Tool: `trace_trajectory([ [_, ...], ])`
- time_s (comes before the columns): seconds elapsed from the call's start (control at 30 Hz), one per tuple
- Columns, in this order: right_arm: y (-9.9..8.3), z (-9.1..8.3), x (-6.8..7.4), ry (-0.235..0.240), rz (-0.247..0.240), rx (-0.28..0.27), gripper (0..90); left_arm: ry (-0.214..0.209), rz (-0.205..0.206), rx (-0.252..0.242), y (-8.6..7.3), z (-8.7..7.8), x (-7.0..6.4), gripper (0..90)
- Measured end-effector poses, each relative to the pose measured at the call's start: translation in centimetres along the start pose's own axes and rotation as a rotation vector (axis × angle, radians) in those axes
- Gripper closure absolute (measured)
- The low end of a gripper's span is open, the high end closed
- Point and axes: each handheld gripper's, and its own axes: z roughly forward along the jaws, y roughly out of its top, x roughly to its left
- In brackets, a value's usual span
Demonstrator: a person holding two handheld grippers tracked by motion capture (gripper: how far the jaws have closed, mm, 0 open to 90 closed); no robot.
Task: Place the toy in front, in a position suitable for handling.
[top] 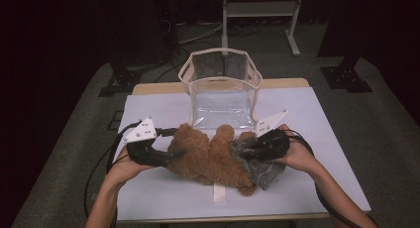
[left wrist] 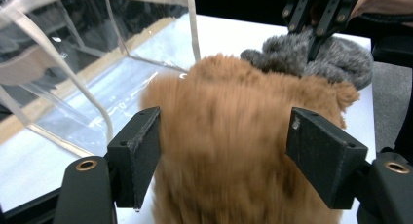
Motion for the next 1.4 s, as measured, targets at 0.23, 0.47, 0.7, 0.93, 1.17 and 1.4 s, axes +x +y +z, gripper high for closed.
trace_trajectory([
  [0.23,1.3,1.0,0.4,-0.013,-0.037,-0.001,78.2,-0.075,0.105,0.153,-0.2,3.0,-1.9,28.7],
  [0.47,-0.9,-0.5,0.2,-0.031,0.006,0.000,77.9,-0.043,0.103,0.225,-1.2,2.9,-1.2,30.1],
  [0.7,-4.2,-0.2,-0.6,-0.009,0.101,-0.054,77.8,-0.082,0.156,0.241,0.2,4.2,-2.3,24.9],
  [0.93,-5.1,0.9,-0.8,-0.008,0.122,-0.041,77.8,-0.162,0.242,0.240,1.9,6.8,-4.7,23.9],
  [1.17,-4.9,1.5,-0.8,0.002,0.119,-0.043,77.8,-0.164,0.313,0.226,3.2,10.5,-5.2,24.5],
  [1.4,-5.7,0.8,-1.2,0.011,0.148,-0.063,77.7,-0.188,0.351,0.258,3.8,13.0,-5.8,29.4],
])
